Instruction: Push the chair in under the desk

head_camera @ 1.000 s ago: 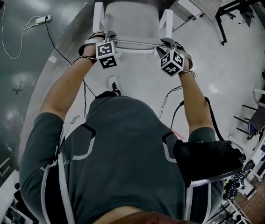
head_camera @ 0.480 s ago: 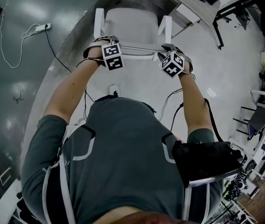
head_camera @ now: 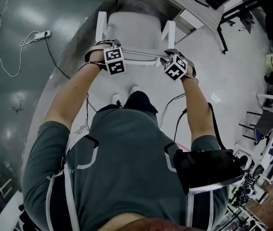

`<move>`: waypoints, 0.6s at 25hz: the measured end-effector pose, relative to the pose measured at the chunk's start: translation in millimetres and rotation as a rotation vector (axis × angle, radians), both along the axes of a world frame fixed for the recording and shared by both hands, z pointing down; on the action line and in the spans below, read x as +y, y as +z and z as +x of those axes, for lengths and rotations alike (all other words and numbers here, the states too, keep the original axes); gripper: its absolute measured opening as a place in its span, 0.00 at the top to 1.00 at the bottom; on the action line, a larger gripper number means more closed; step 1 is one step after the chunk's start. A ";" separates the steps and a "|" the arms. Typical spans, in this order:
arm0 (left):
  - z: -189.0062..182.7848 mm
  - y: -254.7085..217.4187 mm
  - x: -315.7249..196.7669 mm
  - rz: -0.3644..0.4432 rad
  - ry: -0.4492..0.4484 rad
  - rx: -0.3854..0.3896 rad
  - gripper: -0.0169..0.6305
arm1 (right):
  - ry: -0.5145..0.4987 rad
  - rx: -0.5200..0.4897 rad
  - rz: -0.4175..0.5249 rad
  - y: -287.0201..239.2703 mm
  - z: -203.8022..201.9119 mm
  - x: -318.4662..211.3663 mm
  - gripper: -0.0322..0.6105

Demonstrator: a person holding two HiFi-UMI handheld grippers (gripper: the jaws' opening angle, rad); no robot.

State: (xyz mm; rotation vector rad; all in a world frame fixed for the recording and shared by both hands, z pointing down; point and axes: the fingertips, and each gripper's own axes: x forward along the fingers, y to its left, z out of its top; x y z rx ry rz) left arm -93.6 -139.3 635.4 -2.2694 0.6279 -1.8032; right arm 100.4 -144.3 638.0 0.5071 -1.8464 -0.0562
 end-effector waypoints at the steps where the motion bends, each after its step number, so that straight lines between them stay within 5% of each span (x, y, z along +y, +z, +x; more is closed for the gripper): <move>1: -1.8 -1.4 -2.4 0.013 0.006 -0.001 0.77 | 0.003 -0.001 -0.002 -1.3 -1.8 -1.3 0.70; 15: -35.3 0.4 -42.5 -0.048 -0.004 -0.035 0.75 | 0.011 -0.019 0.042 -3.9 -34.9 -26.6 0.70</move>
